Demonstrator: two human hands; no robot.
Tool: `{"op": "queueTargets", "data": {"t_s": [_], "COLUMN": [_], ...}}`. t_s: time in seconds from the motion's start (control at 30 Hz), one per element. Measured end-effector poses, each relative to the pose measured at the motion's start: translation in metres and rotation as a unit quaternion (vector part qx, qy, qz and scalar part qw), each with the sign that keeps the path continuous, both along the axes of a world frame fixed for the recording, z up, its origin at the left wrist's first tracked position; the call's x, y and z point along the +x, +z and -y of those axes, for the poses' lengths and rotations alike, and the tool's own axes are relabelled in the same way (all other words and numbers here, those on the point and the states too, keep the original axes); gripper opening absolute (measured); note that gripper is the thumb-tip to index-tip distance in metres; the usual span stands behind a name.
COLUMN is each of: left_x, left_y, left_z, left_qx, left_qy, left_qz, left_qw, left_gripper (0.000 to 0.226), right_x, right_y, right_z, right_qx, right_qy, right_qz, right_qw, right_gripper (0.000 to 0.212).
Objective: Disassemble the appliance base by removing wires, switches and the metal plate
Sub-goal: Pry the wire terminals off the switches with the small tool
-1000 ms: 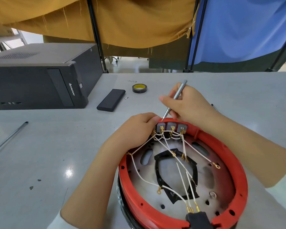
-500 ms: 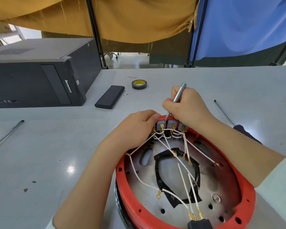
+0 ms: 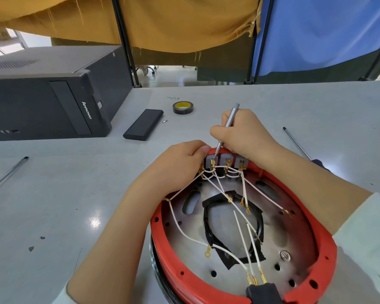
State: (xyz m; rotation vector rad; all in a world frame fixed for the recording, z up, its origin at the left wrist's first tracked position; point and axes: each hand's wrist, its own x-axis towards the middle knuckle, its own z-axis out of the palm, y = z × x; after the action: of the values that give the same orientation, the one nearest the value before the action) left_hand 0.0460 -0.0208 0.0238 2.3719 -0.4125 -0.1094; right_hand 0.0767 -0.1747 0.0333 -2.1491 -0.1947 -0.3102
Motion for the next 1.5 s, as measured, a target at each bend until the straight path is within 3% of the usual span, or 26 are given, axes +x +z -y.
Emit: {"op": "queueTargets", "data": {"t_s": [0.2, 0.43, 0.87, 1.1, 1.23, 1.5], "left_x": [0.001, 0.002, 0.002, 0.001, 0.001, 0.003], "left_y": [-0.001, -0.003, -0.002, -0.002, -0.002, -0.003], "left_z": [0.002, 0.000, 0.001, 0.000, 0.000, 0.001], "left_qx": [0.010, 0.004, 0.011, 0.000, 0.005, 0.004], "left_qy": [0.004, 0.001, -0.004, -0.005, -0.002, -0.008], "left_qz": [0.007, 0.007, 0.006, 0.009, 0.013, 0.017], "left_qw": [1.000, 1.000, 1.000, 1.000, 1.000, 1.000], "left_gripper": [0.030, 0.030, 0.028, 0.030, 0.028, 0.026], "right_x": [0.006, 0.000, 0.001, -0.005, -0.003, -0.001], "right_y": [0.002, -0.003, 0.000, 0.001, -0.002, -0.001], "right_z": [-0.005, 0.003, -0.001, 0.000, -0.003, -0.003], "right_qx": [-0.041, 0.049, -0.014, 0.053, 0.003, -0.009], "right_qy": [-0.007, -0.029, 0.005, -0.010, 0.013, 0.023], "right_qz": [-0.041, 0.023, -0.008, 0.079, 0.052, 0.031], "right_qw": [0.998, 0.998, 1.000, 0.995, 0.999, 0.999], "right_gripper": [0.035, 0.033, 0.034, 0.029, 0.033, 0.032]}}
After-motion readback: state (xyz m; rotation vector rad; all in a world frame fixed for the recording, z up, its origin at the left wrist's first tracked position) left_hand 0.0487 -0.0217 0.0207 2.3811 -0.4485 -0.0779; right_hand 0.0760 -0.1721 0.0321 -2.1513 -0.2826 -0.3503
